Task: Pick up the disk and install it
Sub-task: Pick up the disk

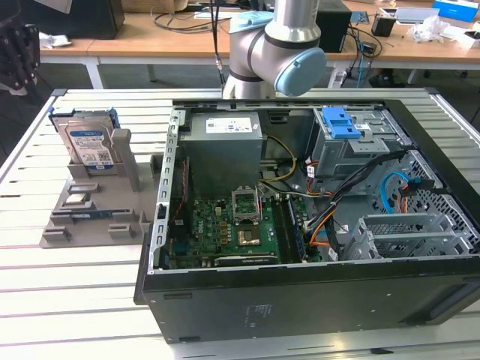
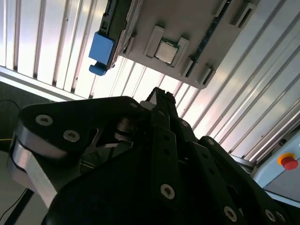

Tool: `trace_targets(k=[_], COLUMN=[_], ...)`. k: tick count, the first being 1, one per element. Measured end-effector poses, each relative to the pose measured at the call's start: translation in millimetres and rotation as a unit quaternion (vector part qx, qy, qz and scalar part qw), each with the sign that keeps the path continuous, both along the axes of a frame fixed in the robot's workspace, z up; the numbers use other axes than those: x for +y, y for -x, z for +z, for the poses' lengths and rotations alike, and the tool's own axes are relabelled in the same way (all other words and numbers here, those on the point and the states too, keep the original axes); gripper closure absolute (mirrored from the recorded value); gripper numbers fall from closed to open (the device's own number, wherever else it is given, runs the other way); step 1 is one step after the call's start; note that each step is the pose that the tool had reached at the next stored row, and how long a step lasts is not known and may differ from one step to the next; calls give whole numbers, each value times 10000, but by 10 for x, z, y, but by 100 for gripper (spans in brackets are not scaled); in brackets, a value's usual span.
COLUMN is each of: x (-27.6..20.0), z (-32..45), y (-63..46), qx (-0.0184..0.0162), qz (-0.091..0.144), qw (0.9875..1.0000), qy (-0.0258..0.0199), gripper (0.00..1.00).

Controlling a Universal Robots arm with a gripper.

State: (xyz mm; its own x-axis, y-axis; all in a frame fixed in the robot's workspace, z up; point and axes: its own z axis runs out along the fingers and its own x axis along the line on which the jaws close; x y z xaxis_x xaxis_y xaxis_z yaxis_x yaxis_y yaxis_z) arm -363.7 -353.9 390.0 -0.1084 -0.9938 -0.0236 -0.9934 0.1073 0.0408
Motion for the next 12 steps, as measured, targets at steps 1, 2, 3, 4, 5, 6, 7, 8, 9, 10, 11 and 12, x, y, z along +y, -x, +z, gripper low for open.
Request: trace_targets(k=[1, 2, 3, 4, 5, 6, 7, 8, 9, 10, 11, 12], x=[0, 0, 0, 0, 0, 0, 0, 0, 0, 0, 0, 0], z=[0, 0, 0, 0, 0, 0, 0, 0, 0, 0, 0, 0], y=[0, 0, 0, 0, 0, 0, 0, 0, 0, 0, 0, 0], qx=[0, 0, 0, 0, 0, 0, 0, 0, 0, 0, 0, 0], qz=[0, 0, 0, 0, 0, 0, 1, 1, 1, 1, 1, 1], qw=[10000, 10000, 10000, 10000, 10000, 10000, 10000, 10000, 10000, 10000, 10000, 10000], qy=[0, 0, 0, 0, 0, 0, 0, 0, 0, 0, 0, 0], gripper=[83, 76, 71, 64, 64, 58, 58, 58, 58, 58, 58, 58])
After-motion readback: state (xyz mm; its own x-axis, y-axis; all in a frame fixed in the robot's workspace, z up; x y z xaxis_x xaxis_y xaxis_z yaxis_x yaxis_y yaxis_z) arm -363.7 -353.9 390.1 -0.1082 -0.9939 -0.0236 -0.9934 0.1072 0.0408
